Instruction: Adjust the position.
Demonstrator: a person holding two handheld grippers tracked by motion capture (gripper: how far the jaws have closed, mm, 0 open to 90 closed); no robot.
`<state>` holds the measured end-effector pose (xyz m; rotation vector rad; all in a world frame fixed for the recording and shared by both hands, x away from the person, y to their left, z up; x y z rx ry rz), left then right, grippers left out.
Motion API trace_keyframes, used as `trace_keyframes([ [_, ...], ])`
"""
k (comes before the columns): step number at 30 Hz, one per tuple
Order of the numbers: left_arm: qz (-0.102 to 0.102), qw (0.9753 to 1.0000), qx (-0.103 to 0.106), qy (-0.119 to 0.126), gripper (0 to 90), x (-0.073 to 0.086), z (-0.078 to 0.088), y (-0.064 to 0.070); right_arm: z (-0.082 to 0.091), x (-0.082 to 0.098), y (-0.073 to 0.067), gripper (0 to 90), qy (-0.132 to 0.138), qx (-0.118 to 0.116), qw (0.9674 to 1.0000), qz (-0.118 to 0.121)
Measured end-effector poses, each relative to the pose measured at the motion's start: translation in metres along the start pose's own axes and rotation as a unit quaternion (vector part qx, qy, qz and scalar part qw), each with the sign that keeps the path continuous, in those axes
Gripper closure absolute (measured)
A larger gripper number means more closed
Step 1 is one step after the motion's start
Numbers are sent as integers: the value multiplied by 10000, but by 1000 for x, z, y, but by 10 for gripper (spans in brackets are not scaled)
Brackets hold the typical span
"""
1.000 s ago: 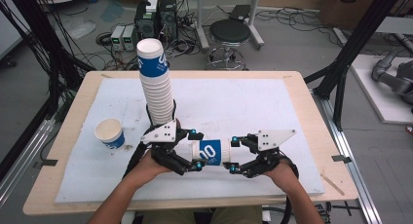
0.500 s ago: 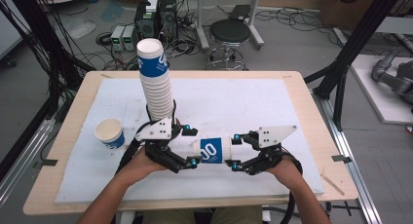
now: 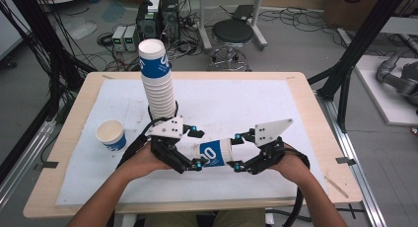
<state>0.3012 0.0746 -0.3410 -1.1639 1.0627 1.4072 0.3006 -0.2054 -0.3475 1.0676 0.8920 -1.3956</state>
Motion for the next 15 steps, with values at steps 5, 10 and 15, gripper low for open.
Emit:
trace_keyframes([
  [5, -34, 9997, 89, -239, 158, -3, -6, 0, -3, -8, 2, 350, -240, -21, 9997, 109],
  [10, -59, 9989, 171, -434, 159, -4, -11, -1, -7, -15, 2, 350, -405, -77, 9990, 192],
  [15, -57, 9983, 168, -560, 161, -5, -13, -2, -11, -18, 3, 349, -624, -91, 9976, 271],
])
Point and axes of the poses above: each handheld gripper's, and its own axes: z roughly backward along the jaws, x roughly out of its underside, y roughly to its right, the point moved 1 cm from there along -z, roughly forward along the jaws, and after that the axes turned 15 degrees about y, right-handed, at the moved point
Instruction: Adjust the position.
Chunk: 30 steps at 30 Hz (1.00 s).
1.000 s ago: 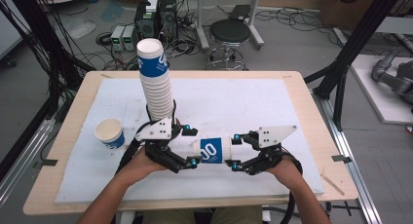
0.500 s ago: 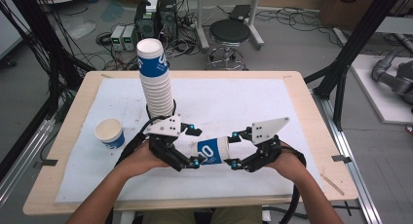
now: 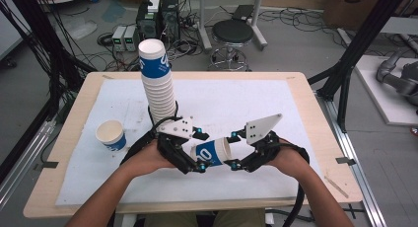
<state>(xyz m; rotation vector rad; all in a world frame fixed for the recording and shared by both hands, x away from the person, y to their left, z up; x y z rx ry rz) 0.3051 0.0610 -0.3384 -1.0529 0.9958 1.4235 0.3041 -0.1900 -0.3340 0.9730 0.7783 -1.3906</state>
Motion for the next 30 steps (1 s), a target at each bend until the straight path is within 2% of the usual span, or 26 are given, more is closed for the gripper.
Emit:
trace_keyframes([
  [11, 75, 9998, 1, -162, 166, 3, -3, -2, -3, -8, 3, 349, -337, -57, 9994, 103],
  [14, 81, 9997, -10, -246, 168, 4, -4, -3, -5, -11, 3, 349, -555, -48, 9983, 170],
  [30, 121, 9982, 97, -586, 198, 7, -11, -4, -13, -24, 3, 347, -1063, -155, 9935, 375],
])
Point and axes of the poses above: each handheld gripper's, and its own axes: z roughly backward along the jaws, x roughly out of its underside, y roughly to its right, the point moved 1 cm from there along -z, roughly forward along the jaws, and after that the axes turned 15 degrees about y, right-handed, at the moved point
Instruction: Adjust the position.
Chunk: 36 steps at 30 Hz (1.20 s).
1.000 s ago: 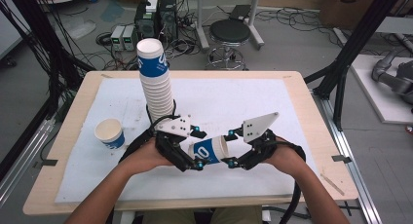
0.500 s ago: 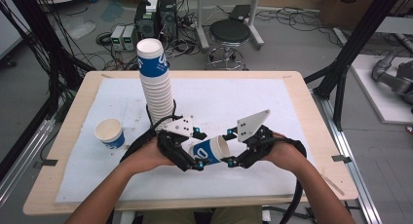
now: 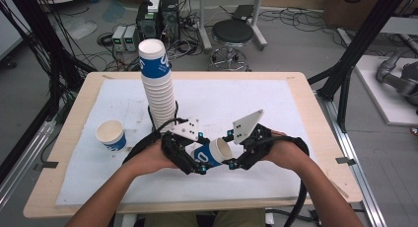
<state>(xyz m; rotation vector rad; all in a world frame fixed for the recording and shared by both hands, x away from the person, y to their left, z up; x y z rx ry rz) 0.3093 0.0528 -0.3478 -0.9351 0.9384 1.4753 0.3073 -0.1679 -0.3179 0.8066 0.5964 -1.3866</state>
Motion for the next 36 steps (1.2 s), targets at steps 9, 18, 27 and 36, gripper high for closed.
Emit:
trace_keyframes([
  [9, 3, 9998, 38, -216, 208, -4, -2, -2, -3, -6, 0, 346, -185, -36, 9998, 77],
  [18, -9, 9988, 73, -475, 239, -6, -8, -3, -6, -7, 0, 345, -278, -72, 9996, 82],
  [27, 26, 9975, 216, -673, 306, -3, -13, -4, -10, -8, -2, 343, -440, -106, 9988, 169],
  [36, 41, 9991, 220, -372, 302, 0, -11, -4, -7, -8, -1, 289, -362, -81, 9993, 72],
])
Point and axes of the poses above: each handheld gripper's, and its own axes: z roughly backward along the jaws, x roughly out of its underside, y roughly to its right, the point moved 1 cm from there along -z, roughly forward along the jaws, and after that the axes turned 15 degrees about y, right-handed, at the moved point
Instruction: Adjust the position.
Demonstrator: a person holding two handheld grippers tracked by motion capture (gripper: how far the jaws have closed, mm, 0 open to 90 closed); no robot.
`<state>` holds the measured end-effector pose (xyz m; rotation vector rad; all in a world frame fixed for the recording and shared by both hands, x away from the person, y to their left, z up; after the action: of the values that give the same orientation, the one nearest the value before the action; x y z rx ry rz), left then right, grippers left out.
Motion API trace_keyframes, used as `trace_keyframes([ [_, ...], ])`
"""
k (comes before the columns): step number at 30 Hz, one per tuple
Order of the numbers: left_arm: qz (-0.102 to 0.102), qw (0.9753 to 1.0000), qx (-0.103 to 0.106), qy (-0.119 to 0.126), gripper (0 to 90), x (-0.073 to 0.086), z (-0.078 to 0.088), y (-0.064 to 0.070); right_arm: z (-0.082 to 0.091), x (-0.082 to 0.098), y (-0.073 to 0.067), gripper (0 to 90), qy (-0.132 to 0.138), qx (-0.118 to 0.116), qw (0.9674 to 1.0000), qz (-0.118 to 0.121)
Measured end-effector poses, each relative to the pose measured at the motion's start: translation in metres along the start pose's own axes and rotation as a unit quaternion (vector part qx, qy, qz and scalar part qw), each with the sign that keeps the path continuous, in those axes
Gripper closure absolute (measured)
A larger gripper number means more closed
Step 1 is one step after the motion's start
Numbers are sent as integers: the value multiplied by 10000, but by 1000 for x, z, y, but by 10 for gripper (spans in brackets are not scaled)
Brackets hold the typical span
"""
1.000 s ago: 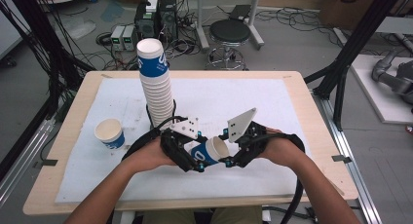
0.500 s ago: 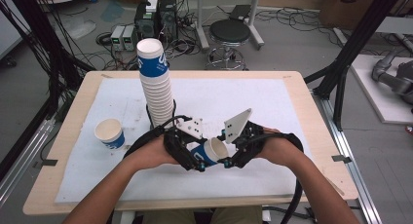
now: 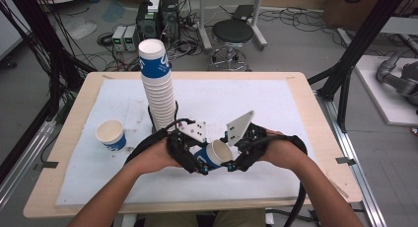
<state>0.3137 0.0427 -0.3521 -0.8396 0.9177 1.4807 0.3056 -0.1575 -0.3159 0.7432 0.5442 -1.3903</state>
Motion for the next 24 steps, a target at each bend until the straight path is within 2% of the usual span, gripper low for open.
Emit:
trace_keyframes([
  [2, 20, 9999, -10, 106, 293, 1, 1, 0, 0, 0, 0, 255, 65, 37, 9999, -69],
  [6, 76, 9996, -88, 273, 285, 7, 3, -2, 5, 1, 2, 218, 476, 165, 9986, -180],
  [9, 129, 9987, -148, 474, 282, 14, 4, -4, 12, 0, 3, 215, 915, 185, 9949, -374],
  [12, 171, 9974, -218, 665, 276, 19, 5, -5, 20, 1, 4, 214, 1347, 291, 9892, -496],
  [17, 218, 9937, -347, 1045, 273, 30, 6, -5, 33, 9, 4, 212, 1924, 630, 9760, -803],
  [20, 286, 9884, -481, 1411, 271, 35, 8, -5, 37, 22, 4, 212, 2126, 814, 9687, -987],
  [24, 287, 9821, -650, 1742, 271, 40, 12, -7, 39, 41, 1, 212, 2243, 1015, 9621, -1169],
])
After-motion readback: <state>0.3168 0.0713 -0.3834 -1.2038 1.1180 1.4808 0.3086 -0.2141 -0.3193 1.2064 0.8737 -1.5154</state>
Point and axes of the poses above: each handheld gripper's, and its own axes: z roughly backward along the jaws, x roughly out of its underside, y roughly to its right, the point moved 1 cm from there along -z, roughly forward along the jaws, and after that the axes turned 15 degrees about y, right-handed, at the moved point
